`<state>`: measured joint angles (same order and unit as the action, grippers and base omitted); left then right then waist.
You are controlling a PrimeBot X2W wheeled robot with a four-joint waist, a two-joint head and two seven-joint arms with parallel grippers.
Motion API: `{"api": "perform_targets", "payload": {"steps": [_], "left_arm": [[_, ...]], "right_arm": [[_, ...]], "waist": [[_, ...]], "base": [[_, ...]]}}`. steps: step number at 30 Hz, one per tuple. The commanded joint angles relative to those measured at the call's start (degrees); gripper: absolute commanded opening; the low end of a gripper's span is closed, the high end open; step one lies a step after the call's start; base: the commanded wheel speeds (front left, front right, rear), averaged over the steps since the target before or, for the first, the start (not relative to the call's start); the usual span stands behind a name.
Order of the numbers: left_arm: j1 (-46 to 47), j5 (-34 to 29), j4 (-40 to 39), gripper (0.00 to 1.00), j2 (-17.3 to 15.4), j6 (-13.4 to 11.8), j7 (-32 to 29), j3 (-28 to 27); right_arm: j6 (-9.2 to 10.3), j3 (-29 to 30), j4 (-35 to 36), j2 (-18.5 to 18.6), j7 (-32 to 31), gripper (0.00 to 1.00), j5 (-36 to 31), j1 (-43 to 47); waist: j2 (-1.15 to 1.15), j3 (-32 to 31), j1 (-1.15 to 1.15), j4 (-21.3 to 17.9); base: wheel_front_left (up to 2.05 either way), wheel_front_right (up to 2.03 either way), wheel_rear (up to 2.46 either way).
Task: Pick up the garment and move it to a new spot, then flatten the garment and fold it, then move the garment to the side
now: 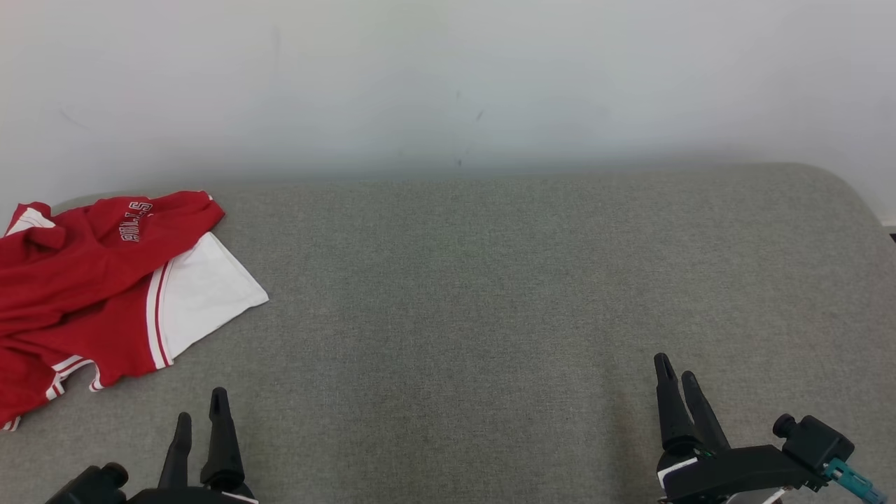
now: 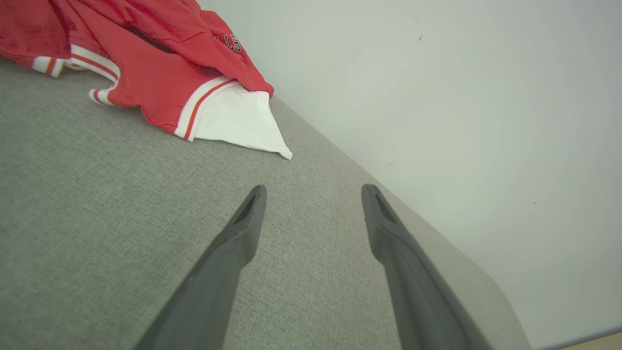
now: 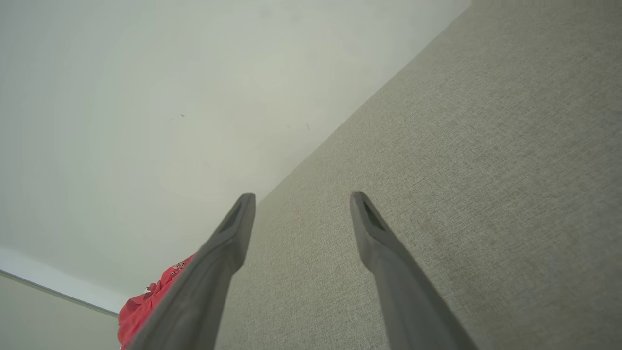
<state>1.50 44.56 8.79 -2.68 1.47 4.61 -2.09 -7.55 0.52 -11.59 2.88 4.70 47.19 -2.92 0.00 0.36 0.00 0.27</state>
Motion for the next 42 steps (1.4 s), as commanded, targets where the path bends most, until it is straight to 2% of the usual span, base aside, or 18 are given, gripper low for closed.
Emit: {"api": "perform_targets", "payload": {"steps": [1, 15, 28, 42], "left_arm": [[0.1, -2.9, -1.0, 1.0, -0.4, -0.4, 0.8, 0.3], [-1.0, -12.8, -0.8, 1.0, -1.3, -0.2, 3.2, 1.8], [-2.0, -20.4, -1.6, 1.0, -2.1, -1.1, 5.0, 1.9], [-3.0, -27.4, -2.1, 1.0, -2.4, -0.2, 6.9, 1.6]], "right_arm": [[0.05, -0.3, 0.8, 0.0, 0.7, 1.0, -2.6, -0.2], [0.06, -0.7, 1.0, 0.0, 3.1, 1.0, -13.0, 0.6], [0.07, -0.9, 0.9, 0.0, 4.9, 1.0, -20.7, 1.3], [0.09, -0.2, 0.7, 0.0, 6.8, 1.0, -28.6, 1.9]], "waist": [[0.0, 0.0, 0.0, 0.0], [0.0, -0.2, 0.0, 0.3], [0.0, -0.3, 0.0, 0.7], [0.0, -0.3, 0.0, 0.9]], "base": [[0.0, 0.0, 0.0], [0.0, 0.0, 0.0], [0.0, 0.0, 0.0], [0.0, 0.0, 0.0]]}}
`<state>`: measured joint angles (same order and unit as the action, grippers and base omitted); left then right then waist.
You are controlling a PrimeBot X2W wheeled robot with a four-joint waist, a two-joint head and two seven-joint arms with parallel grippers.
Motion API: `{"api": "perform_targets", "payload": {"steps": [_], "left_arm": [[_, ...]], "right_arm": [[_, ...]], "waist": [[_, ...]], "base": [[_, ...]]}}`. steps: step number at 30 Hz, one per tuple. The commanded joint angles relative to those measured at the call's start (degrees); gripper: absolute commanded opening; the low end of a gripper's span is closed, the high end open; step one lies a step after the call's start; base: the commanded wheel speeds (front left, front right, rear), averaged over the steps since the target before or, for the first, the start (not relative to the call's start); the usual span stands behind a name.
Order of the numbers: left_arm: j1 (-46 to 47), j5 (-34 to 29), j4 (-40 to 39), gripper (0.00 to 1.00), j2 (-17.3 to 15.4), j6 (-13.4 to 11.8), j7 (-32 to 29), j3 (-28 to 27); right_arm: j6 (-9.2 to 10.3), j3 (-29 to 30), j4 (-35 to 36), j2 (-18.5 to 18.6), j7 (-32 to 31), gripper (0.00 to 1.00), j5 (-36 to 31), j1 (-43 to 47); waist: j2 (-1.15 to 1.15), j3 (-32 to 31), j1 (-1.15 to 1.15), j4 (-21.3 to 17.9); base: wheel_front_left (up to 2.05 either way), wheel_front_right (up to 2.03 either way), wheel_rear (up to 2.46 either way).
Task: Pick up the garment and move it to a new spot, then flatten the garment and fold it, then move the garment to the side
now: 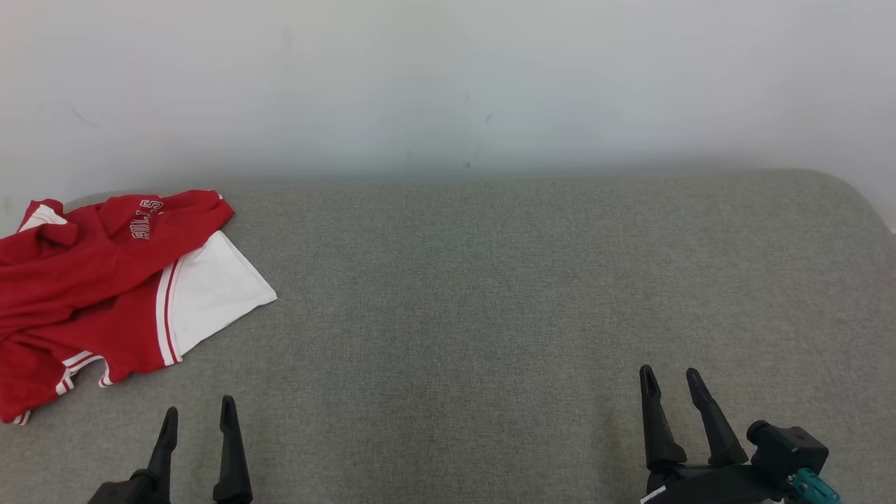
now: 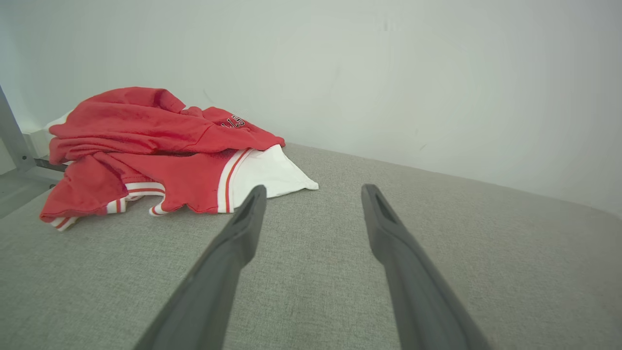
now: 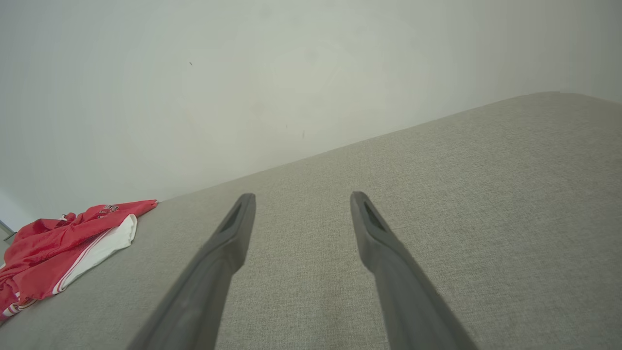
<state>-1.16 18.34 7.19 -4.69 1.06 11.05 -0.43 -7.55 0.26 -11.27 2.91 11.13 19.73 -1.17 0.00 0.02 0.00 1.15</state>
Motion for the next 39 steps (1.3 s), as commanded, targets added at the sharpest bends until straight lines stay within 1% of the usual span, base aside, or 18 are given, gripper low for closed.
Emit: {"api": "perform_targets", "payload": {"steps": [1, 4, 7, 11, 19, 33, 39], "left_arm": [[-0.4, -1.5, -0.5, 1.0, -0.3, 0.2, 0.6, 0.0], [-0.6, -2.8, -0.5, 1.0, -0.2, 0.5, 0.9, -0.1], [-0.6, -3.1, -0.6, 1.0, 0.0, 1.9, 1.3, -0.4], [-0.8, -5.3, 0.4, 1.0, 0.0, 2.9, 1.9, -0.9], [-1.0, -9.2, 1.2, 1.0, 0.2, 3.3, 2.7, -1.6], [-1.5, -14.8, 1.1, 1.0, 0.5, 3.3, 4.1, -2.5], [-1.6, -14.8, 1.7, 1.0, 0.6, 3.4, 4.2, -2.6]], "right_arm": [[0.09, 0.1, 0.4, 0.0, 0.5, 1.0, -1.5, 0.2], [0.09, 0.2, 0.4, 0.0, 0.8, 1.0, -2.9, 0.5], [0.09, 0.4, 0.4, 0.0, 1.2, 1.0, -4.2, 0.6], [0.1, 0.4, 0.4, 0.0, 1.7, 1.0, -6.2, 0.8], [0.1, 0.6, 0.2, 0.0, 2.7, 1.0, -9.4, 1.3], [0.12, 1.4, -0.5, -0.1, 4.1, 1.0, -13.5, 2.0], [0.12, 1.5, -1.3, -0.1, 4.0, 1.0, -13.4, 1.7]], "waist": [[0.0, 0.0, 0.0, 0.0], [0.0, 0.0, 0.0, 0.0], [0.0, 0.1, 0.0, 0.0], [0.0, 0.0, 0.0, 0.0], [0.0, 0.0, 0.0, 0.2], [0.0, -0.6, 0.0, 0.6], [0.0, -0.7, 0.0, 0.5]], "base": [[0.0, 0.0, 0.0], [0.0, 0.0, 0.0], [0.0, 0.0, 0.0], [0.0, 0.0, 0.0], [0.0, 0.0, 0.0], [0.0, 0.0, 0.0], [0.0, 0.0, 0.0]]}}
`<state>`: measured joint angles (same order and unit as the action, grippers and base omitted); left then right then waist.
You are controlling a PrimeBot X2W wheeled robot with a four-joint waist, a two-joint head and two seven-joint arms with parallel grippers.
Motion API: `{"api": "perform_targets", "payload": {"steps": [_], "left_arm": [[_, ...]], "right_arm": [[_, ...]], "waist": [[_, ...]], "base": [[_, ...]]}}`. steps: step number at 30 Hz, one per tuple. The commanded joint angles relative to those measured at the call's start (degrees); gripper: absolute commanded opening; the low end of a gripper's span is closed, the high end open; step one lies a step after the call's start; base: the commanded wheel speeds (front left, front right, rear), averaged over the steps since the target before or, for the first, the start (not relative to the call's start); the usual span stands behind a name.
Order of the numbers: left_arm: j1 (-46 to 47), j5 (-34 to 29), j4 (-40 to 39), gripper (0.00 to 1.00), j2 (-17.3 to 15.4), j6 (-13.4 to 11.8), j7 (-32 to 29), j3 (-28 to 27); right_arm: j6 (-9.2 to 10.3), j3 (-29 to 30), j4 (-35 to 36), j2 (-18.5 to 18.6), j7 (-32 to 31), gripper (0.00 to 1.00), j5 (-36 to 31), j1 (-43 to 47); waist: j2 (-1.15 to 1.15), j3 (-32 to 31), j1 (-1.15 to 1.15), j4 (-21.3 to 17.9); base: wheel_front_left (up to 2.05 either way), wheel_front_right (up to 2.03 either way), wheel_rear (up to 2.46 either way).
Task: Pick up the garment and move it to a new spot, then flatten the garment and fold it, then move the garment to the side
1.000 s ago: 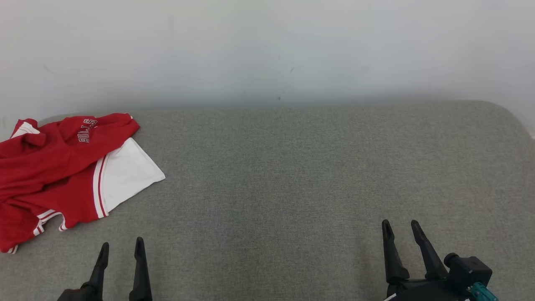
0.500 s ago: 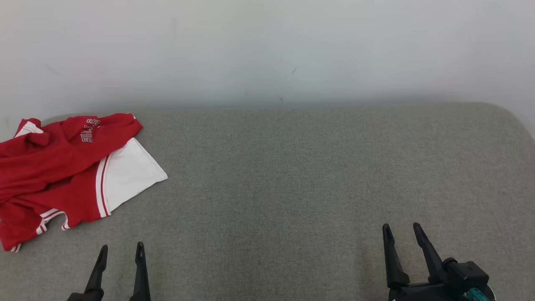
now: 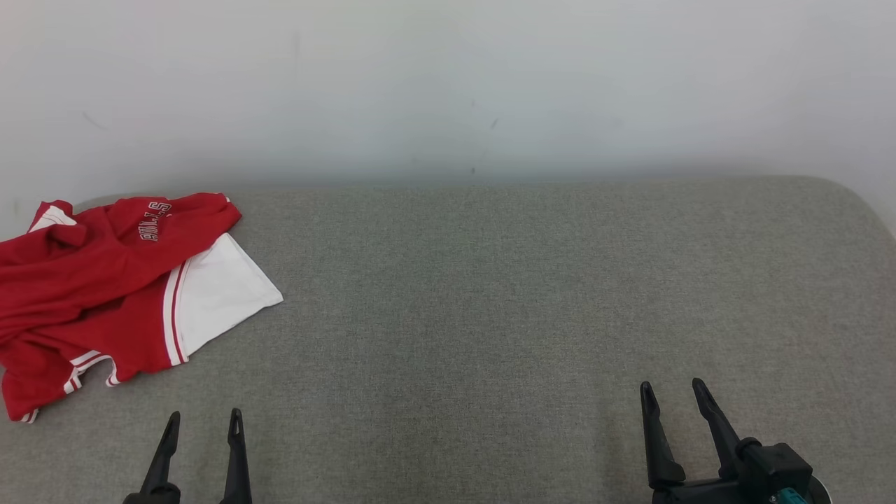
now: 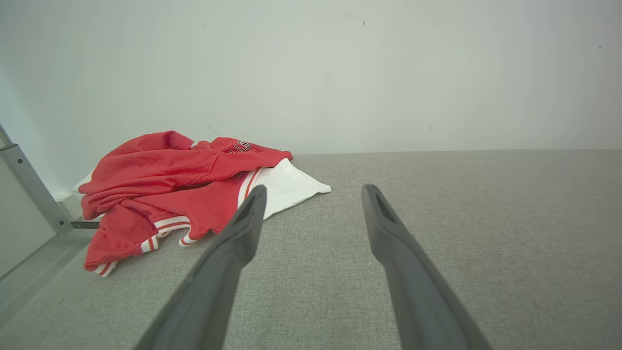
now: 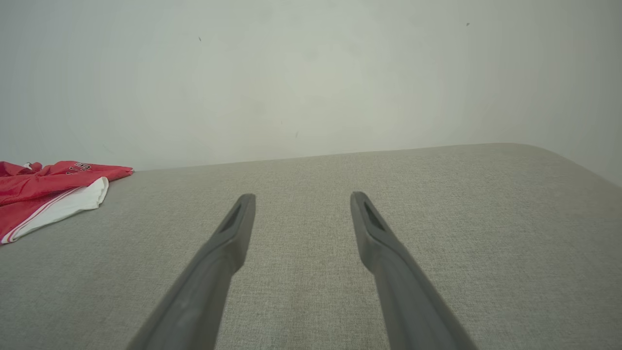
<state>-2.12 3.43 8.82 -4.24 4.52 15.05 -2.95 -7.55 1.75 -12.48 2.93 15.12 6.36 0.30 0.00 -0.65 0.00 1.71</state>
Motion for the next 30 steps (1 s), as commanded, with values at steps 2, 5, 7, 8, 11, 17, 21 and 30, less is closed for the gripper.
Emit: {"api": "perform_targets", "payload": {"steps": [2, 5, 7, 8, 11, 17, 21, 30], "left_arm": [[-0.6, 0.1, 0.4, 1.0, 0.2, 0.0, 0.2, -0.1], [-0.5, 0.2, 0.6, 1.0, 0.4, 0.0, 0.2, -0.1], [-0.6, 0.3, 0.7, 1.0, 0.4, 0.0, 0.2, -0.2], [-0.7, 0.3, 0.7, 1.0, 0.4, -0.1, 0.2, -0.3], [-0.8, 0.4, 0.8, 1.0, 0.5, -0.3, 0.2, -0.4], [-0.7, 0.1, 0.9, 1.0, 0.6, -0.4, 0.2, -0.7], [-0.6, 0.0, 1.3, 1.0, 0.4, -0.3, 0.2, -1.0], [-1.4, -0.3, 1.5, 1.0, 0.1, -0.8, 0.2, -1.9]], "right_arm": [[0.12, -0.1, -0.2, -0.1, 0.1, 1.0, 0.3, 0.2], [0.12, -0.2, -0.4, -0.1, 0.1, 1.0, 0.7, 0.3], [0.12, -0.2, -0.5, -0.1, 0.1, 1.0, 0.7, 0.3], [0.12, -0.3, -0.5, -0.1, 0.1, 1.0, 0.7, 0.3], [0.12, -0.1, -0.5, -0.1, 0.1, 1.0, 0.9, 0.5], [0.12, -0.2, -0.7, -0.1, 0.1, 1.0, 1.2, 0.6], [0.12, -0.4, -0.9, -0.1, 0.1, 1.0, 1.6, 1.1], [0.12, -0.6, -1.2, -0.1, 0.1, 1.0, 2.2, 1.4]], "waist": [[0.0, 0.0, 0.0, 0.0], [0.0, -0.1, 0.0, 0.1], [0.0, -0.1, 0.0, 0.2], [0.0, -0.1, 0.0, 0.2], [0.0, 0.0, 0.0, 0.7], [0.0, -0.1, 0.0, 3.3], [0.0, -0.2, 0.0, 6.1], [0.0, -0.5, 0.0, 12.6]], "base": [[0.0, 0.0, 0.0], [0.0, 0.0, 0.0], [0.0, 0.0, 0.0], [0.0, 0.0, 0.0], [0.0, 0.0, 0.0], [0.0, 0.0, 0.0], [0.0, 0.0, 0.0], [0.0, 0.0, 0.0]]}}
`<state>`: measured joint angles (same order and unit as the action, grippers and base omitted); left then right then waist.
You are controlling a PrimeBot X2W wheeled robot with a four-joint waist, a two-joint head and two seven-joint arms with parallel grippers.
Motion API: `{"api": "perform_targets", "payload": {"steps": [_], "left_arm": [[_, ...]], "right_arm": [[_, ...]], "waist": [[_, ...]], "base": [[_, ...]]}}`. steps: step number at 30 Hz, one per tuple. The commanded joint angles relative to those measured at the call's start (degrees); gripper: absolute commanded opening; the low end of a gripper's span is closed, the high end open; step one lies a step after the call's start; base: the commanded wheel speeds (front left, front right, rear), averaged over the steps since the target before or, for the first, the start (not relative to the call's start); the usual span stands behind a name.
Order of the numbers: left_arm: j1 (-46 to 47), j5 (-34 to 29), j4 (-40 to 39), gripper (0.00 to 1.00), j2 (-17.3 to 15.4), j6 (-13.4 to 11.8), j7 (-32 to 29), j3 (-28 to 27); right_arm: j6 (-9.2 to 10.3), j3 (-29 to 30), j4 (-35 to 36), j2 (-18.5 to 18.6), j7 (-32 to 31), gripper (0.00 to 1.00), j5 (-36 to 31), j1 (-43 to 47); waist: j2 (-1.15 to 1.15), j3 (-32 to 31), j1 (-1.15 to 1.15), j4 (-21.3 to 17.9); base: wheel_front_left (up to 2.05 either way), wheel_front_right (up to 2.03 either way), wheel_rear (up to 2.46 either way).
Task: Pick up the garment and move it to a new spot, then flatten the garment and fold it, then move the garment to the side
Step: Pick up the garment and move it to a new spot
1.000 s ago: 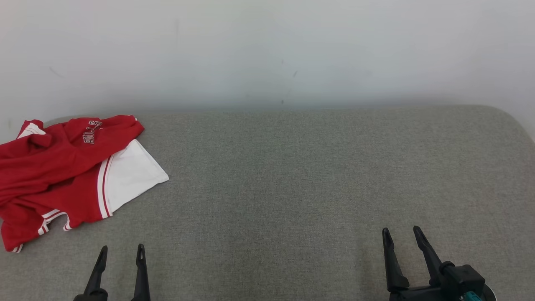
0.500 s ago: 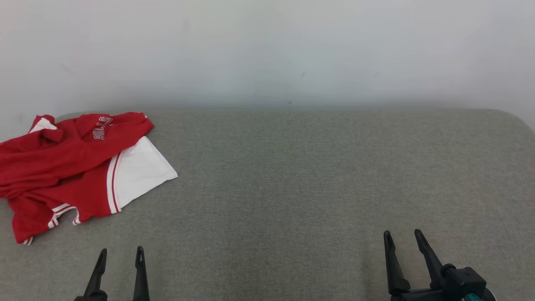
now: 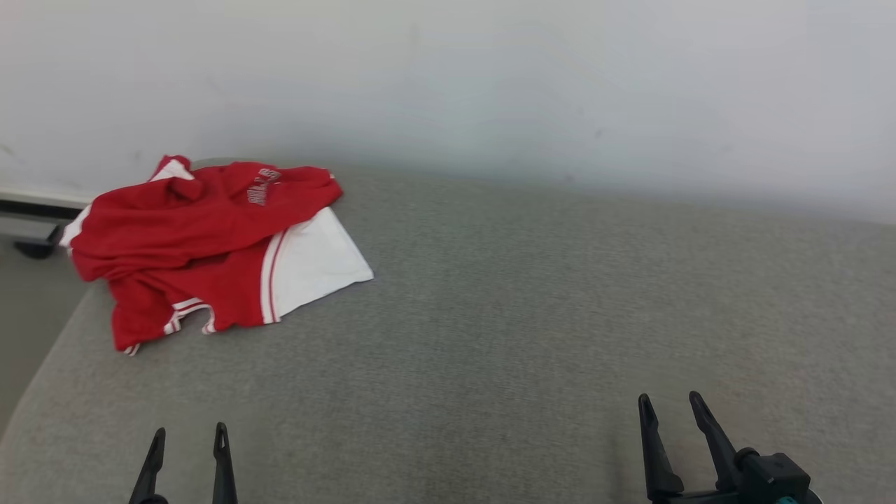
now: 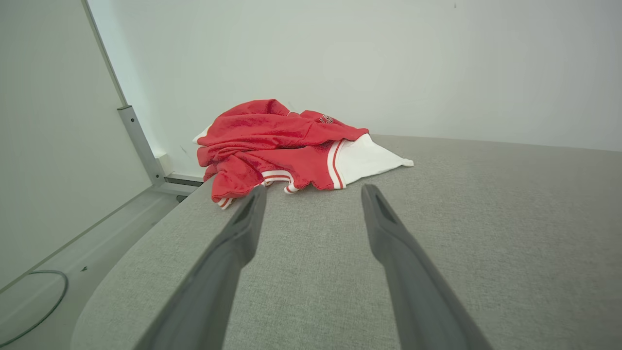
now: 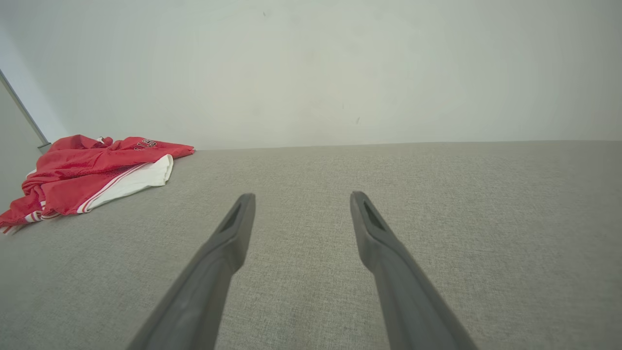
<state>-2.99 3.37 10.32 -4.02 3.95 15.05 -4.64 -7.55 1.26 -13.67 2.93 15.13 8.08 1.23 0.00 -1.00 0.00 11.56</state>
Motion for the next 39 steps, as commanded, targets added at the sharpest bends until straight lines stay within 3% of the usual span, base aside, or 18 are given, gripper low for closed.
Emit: {"api": "perform_targets", "payload": {"steps": [1, 13, 20, 32, 39], "left_arm": [[-0.5, -0.3, -0.2, 1.0, -0.1, -0.4, 0.2, -0.3], [-0.7, -0.4, -0.1, 1.0, -0.3, -1.0, 0.2, -1.1], [-0.9, 0.0, 0.3, 1.0, -0.1, -2.0, 0.2, -1.8], [-0.9, 0.0, 0.5, 1.0, -0.1, -2.4, 0.2, -2.1], [6.7, 1.8, 3.2, 1.0, -1.8, -0.5, 0.2, -2.2]], "right_arm": [[0.12, -0.1, 0.0, -0.1, 0.0, 1.0, 0.6, 0.6], [0.12, -0.4, -0.4, -0.1, 0.0, 1.0, 0.6, 0.5], [0.12, -0.8, -0.6, -0.1, 0.0, 1.0, 0.1, 0.3], [0.12, -1.5, -1.0, -0.1, 0.0, 1.0, 0.0, 0.0], [0.12, -0.8, -0.6, -0.1, 0.0, 1.0, -1.7, -1.7]], "waist": [[0.0, -0.2, 0.0, 3.6], [0.0, 0.1, 0.0, 12.6], [0.0, 0.2, 0.0, 15.8], [0.0, 0.4, 0.0, 16.9], [0.0, 2.8, 0.0, 15.2]], "base": [[0.0, 0.0, 0.0], [0.0, 0.0, 0.0], [0.0, 0.0, 0.0], [0.0, 0.0, 0.0], [0.0, 0.0, 0.0]]}}
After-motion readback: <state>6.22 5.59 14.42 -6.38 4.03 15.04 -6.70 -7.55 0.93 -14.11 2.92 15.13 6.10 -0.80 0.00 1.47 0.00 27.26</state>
